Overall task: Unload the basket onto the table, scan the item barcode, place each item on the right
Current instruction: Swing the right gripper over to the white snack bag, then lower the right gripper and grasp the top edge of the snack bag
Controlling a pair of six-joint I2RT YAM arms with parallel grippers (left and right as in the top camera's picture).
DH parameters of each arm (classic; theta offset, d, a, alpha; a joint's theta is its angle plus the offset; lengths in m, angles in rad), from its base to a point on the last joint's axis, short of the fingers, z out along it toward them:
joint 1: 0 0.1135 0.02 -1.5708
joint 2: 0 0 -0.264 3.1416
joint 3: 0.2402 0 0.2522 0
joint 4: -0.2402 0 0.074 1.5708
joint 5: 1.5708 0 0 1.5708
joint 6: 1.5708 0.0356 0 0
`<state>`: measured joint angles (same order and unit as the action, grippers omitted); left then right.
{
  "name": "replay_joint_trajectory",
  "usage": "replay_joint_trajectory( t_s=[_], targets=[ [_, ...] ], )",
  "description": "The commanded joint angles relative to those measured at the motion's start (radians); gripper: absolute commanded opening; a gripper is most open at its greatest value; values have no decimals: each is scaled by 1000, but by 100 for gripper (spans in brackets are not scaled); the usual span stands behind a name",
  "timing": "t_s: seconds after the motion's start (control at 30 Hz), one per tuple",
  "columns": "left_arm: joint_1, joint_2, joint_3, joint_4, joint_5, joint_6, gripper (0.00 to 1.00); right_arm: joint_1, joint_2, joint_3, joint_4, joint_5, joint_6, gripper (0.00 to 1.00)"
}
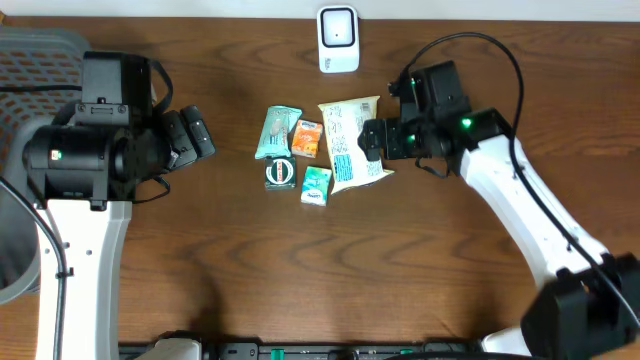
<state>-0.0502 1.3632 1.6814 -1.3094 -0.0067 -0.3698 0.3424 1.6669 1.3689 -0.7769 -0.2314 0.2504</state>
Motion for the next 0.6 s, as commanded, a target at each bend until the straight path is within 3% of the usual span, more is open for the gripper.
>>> replay_joint_trajectory(
  t_s=[0.0, 0.57],
  targets=[
    [3, -5, 2, -3, -13, -12, 97, -18, 37, 120, -67, -52, -77, 99],
    [3, -5, 2, -4, -13, -12, 98, -16, 50, 168, -158, -79, -91, 99]
  ],
)
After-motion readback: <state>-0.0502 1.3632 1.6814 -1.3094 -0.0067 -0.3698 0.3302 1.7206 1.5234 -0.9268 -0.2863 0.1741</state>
